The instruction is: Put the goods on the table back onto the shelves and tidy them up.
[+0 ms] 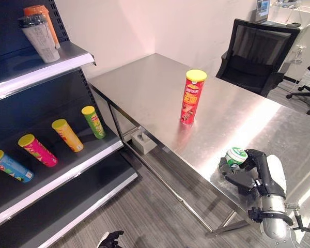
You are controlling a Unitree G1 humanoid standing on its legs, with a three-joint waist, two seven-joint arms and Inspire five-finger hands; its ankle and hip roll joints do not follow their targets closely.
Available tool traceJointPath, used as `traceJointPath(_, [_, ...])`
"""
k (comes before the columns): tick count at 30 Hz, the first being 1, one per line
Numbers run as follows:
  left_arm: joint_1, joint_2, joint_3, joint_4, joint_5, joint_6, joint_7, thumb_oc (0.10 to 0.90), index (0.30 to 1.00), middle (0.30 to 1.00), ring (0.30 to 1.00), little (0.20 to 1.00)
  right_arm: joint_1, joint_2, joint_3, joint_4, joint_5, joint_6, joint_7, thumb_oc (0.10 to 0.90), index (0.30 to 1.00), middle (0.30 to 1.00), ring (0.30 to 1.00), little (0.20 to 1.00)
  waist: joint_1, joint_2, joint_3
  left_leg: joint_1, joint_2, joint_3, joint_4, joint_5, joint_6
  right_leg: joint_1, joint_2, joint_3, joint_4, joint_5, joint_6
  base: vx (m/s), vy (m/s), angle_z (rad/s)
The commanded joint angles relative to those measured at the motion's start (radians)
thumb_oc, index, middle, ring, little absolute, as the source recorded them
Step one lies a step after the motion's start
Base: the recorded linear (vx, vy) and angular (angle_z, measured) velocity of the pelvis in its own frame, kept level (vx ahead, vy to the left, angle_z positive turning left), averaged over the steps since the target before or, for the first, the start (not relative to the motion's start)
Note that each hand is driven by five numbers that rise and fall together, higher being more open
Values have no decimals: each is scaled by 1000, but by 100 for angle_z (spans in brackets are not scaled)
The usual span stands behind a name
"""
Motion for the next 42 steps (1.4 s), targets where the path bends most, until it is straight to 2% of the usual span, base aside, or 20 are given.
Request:
traceJointPath(1, [-73, 15, 21, 17, -16, -10, 33, 800, 900, 900, 900, 900, -40, 20, 3, -79, 28, -39, -1, 400, 300, 300, 300, 300, 38, -25, 14, 125, -32, -38, 4, -196, -13, -124, 3, -50, 4, 109, 38, 0, 0, 0])
traceJointPath(7, [-71, 14, 31, 16, -14, -6, 30, 800, 900, 900, 900, 900, -38, 12, -21, -97, 15, -30, 4, 400, 300, 300, 300, 300, 41, -25, 15, 125, -31, -41, 4, -196, -13, -121, 4, -52, 4, 106, 37, 0, 0, 0])
traceJointPath(11, [-70, 17, 42, 13, -13, -2, 21, 800, 900, 900, 900, 900, -50, 15, -58, -135, 51, -36, 26, 400, 300, 300, 300, 300, 40, -27, 11, 124, -29, -41, 4, -197, -14, -121, 5, -54, 4, 103, 37, 0, 0, 0])
traceJointPath(14, [-69, 25, 52, 6, -17, -5, 8, 800, 900, 900, 900, 900, -88, 9, -135, -192, 113, -64, 36, 400, 300, 300, 300, 300, 42, -29, 4, 125, -28, -43, 4, -198, -15, -119, 7, -55, 4, 100, 37, 39, -8, 5])
traceJointPath(16, [-64, 33, 58, -9, -24, -10, -14, 800, 900, 900, 900, 900, -166, -13, -262, -257, 162, -96, 11, 400, 300, 300, 300, 300, 47, -31, -6, 128, -26, -47, 4, -203, -15, -114, 10, -54, 4, 94, 35, 70, -10, 11])
traceJointPath(18, [-61, 37, 57, -19, -30, -10, -22, 800, 900, 900, 900, 900, -209, -18, -321, -278, 210, -110, 5, 400, 300, 300, 300, 300, 51, -31, -11, 129, -24, -49, 4, -204, -14, -110, 12, -54, 4, 91, 34, 63, -11, 11])
traceJointPath(19, [-57, 43, 49, -21, -36, -9, -32, 800, 900, 900, 900, 900, -269, -45, -375, -283, 262, -129, -13, 400, 300, 300, 300, 300, 58, -34, -17, 129, -23, -53, 4, -206, -15, -107, 14, -57, 4, 88, 34, 47, -10, 3])
traceJointPath(23, [-56, 48, 44, -17, -50, -7, -40, 800, 900, 900, 900, 900, -340, -112, -407, -274, 296, -143, -32, 400, 300, 300, 300, 300, 69, -38, -22, 131, -20, -59, 4, -208, -17, -105, 16, -61, 4, 83, 33, 38, -4, 5])
traceJointPath(29, [-52, 65, 33, -26, -72, -6, -38, 800, 900, 900, 900, 900, -478, -243, -361, -247, 324, -147, -23, 400, 300, 300, 300, 300, 105, -54, -35, 137, -13, -69, 4, -209, -25, -86, 18, -79, 4, 69, 29, 38, -20, 9])
traceJointPath(37, [-43, 72, 29, -29, -100, -1, -37, 800, 900, 900, 900, 900, -579, -298, -298, -211, 388, -159, -14, 400, 300, 300, 300, 300, 131, -63, -38, 145, -3, -99, 4, -205, -34, -64, 22, -92, 4, 48, 21, 36, -37, 20])
traceJointPath(42, [-35, 76, 28, -34, -130, 3, -30, 800, 900, 900, 900, 900, -681, -353, -221, -191, 442, -162, 5, 400, 300, 300, 300, 300, 161, -76, -40, 147, 6, -126, 6, -196, -43, -48, 31, -104, 4, 29, 6, 32, -60, 26])
